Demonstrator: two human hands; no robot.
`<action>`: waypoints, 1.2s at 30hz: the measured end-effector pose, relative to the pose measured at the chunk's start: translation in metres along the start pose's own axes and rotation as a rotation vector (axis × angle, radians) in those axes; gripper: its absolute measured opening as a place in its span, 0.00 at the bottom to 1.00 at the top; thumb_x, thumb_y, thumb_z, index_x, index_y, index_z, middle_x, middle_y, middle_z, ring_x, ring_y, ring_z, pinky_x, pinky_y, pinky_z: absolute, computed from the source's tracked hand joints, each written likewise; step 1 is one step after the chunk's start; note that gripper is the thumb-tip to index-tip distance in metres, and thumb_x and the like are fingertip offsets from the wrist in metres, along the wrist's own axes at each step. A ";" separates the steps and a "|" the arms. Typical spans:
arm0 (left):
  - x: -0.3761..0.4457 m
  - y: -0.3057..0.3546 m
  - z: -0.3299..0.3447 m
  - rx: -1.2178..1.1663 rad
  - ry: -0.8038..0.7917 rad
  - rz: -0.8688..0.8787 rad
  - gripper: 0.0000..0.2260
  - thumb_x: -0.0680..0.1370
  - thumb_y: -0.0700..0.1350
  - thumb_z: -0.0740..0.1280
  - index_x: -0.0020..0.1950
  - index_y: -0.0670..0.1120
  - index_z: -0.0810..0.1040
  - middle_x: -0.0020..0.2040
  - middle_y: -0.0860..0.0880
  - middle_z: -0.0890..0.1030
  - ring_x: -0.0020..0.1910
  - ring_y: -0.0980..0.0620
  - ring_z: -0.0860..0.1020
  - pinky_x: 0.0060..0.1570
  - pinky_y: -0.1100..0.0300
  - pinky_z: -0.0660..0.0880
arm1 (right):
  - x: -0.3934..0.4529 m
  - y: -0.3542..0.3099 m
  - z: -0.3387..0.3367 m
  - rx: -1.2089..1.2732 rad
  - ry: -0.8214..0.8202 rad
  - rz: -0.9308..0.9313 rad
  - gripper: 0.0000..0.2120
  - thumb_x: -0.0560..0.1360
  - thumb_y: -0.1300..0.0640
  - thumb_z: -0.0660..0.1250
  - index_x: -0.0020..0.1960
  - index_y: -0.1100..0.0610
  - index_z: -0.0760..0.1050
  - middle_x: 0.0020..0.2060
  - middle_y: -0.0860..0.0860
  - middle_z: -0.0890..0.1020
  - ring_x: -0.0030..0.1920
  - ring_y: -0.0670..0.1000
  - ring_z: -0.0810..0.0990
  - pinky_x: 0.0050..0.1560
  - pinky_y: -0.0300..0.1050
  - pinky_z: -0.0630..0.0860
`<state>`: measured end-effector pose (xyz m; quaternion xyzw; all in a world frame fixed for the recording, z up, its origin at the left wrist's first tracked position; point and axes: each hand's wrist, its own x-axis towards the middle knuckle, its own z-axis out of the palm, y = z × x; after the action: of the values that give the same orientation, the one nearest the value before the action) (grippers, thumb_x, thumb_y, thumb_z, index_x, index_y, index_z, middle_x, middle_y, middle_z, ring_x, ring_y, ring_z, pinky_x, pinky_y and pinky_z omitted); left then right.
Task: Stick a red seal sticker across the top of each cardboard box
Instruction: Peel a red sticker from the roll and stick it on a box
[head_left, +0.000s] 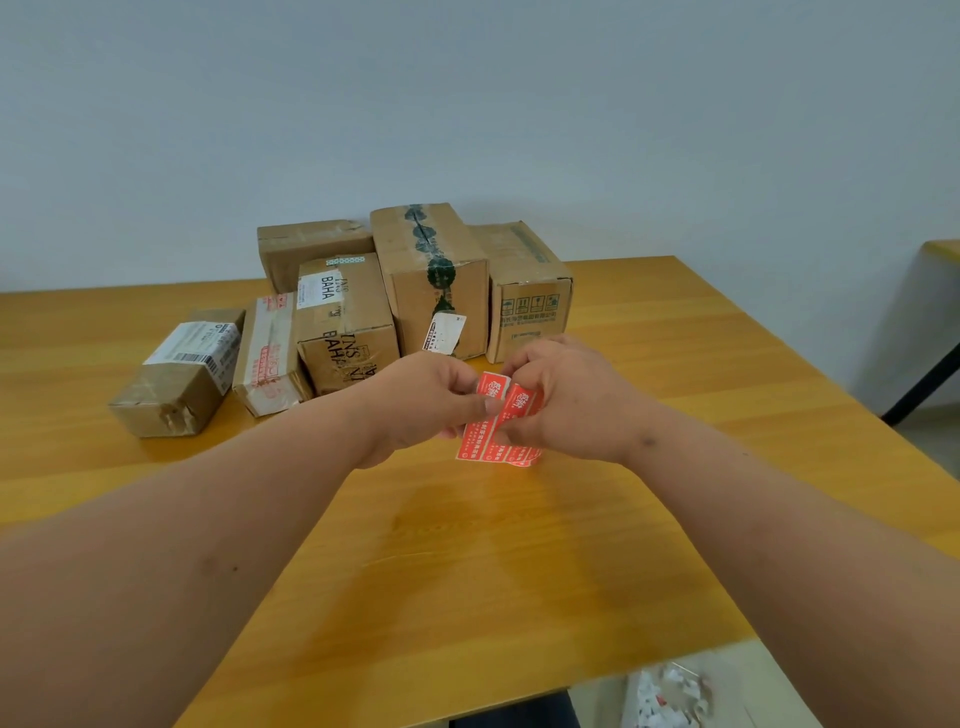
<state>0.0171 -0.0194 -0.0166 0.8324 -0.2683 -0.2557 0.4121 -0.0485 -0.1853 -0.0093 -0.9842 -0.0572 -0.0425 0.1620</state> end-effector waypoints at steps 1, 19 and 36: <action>0.001 0.001 0.001 -0.005 0.010 -0.002 0.07 0.78 0.48 0.68 0.46 0.46 0.83 0.43 0.48 0.85 0.42 0.52 0.80 0.43 0.61 0.75 | 0.001 0.000 -0.001 0.017 -0.017 0.020 0.08 0.68 0.46 0.74 0.45 0.47 0.83 0.52 0.39 0.76 0.62 0.49 0.66 0.66 0.55 0.63; 0.002 0.003 -0.002 -0.136 -0.033 -0.075 0.13 0.77 0.50 0.69 0.50 0.41 0.83 0.46 0.45 0.85 0.44 0.51 0.82 0.49 0.56 0.80 | -0.001 0.002 -0.005 -0.034 0.036 0.028 0.08 0.69 0.46 0.74 0.36 0.40 0.75 0.50 0.36 0.77 0.65 0.49 0.65 0.70 0.55 0.57; 0.007 0.007 0.008 -0.127 -0.003 -0.077 0.11 0.79 0.52 0.65 0.50 0.45 0.81 0.46 0.44 0.84 0.44 0.50 0.81 0.50 0.51 0.81 | -0.007 0.008 -0.001 -0.062 0.097 0.000 0.03 0.69 0.49 0.73 0.39 0.45 0.79 0.51 0.38 0.78 0.65 0.48 0.65 0.67 0.52 0.54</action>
<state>0.0158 -0.0316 -0.0166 0.8140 -0.2200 -0.2888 0.4535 -0.0546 -0.1934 -0.0117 -0.9856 -0.0479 -0.0917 0.1340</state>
